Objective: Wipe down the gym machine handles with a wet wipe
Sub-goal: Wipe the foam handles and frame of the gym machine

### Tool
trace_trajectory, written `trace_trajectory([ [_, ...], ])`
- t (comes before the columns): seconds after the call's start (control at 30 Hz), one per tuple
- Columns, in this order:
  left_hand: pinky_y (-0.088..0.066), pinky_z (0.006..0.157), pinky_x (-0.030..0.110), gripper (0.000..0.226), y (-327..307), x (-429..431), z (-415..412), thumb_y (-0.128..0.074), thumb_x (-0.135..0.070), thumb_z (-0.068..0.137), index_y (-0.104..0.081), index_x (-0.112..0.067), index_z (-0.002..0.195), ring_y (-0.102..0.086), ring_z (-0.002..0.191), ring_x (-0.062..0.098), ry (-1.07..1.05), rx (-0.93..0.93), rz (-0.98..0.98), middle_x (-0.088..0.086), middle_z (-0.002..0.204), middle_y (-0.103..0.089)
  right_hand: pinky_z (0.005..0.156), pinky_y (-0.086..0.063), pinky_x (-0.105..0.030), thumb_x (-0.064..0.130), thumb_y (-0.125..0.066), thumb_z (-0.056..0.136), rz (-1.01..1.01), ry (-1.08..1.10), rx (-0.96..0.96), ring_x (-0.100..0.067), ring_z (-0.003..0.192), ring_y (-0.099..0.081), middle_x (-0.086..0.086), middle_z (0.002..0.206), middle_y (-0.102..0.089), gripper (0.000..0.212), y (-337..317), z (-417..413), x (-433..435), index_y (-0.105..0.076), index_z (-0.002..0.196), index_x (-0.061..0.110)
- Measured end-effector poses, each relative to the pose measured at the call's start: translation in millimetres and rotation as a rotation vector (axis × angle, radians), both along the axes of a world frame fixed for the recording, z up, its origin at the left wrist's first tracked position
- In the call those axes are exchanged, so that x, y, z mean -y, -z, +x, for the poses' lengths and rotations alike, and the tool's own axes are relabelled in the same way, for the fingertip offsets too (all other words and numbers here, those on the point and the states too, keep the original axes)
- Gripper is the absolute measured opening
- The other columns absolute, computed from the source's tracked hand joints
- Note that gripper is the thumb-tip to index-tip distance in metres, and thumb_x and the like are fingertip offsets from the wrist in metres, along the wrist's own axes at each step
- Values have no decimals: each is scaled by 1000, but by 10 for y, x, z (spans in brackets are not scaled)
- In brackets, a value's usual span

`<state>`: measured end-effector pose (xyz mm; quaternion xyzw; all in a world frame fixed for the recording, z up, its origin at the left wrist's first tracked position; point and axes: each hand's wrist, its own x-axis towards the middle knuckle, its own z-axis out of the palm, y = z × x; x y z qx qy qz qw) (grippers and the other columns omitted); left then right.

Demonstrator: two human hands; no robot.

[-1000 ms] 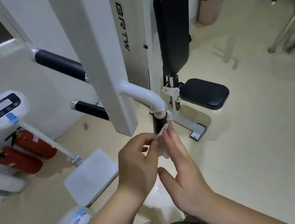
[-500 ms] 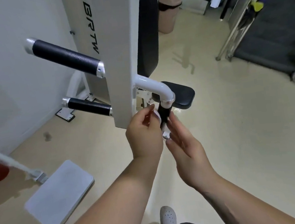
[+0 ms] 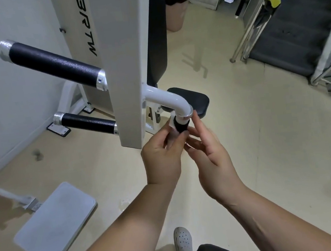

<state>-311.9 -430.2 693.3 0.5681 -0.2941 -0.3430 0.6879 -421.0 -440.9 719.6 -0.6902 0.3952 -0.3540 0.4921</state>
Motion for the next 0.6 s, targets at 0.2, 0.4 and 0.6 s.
trace_trajectory([
  [0.2, -47, 76, 13, 24, 68, -42, 70, -75, -11, 87, -74, -24, 108, -67, 79, 1, 116, 112, 49, -16, 85, -74, 107, -44, -21, 8, -40, 90, 11, -7, -34, -3, 132, -54, 10, 145, -51, 73, 15, 4, -23, -26, 148, 49],
  [0.4, -41, 74, 6, 35, -22, -233, 27, -42, -20, 107, -63, 7, 110, -57, 80, 19, 9, 104, -62, 3, 81, -60, 102, -49, -34, 34, -45, 100, -49, 62, -49, -15, 115, -62, 18, 117, -68, 54, -88, 67, 46, -32, 140, 66],
  [0.6, -46, 62, 18, 14, -110, -200, 79, -67, -6, 92, -76, -4, 103, -57, 67, 6, 52, -207, -67, -4, 75, -70, 98, -53, -55, 48, -51, 98, -35, 175, -25, -19, 120, -65, 4, 125, -71, 34, -228, 143, 76, -59, 130, 55],
])
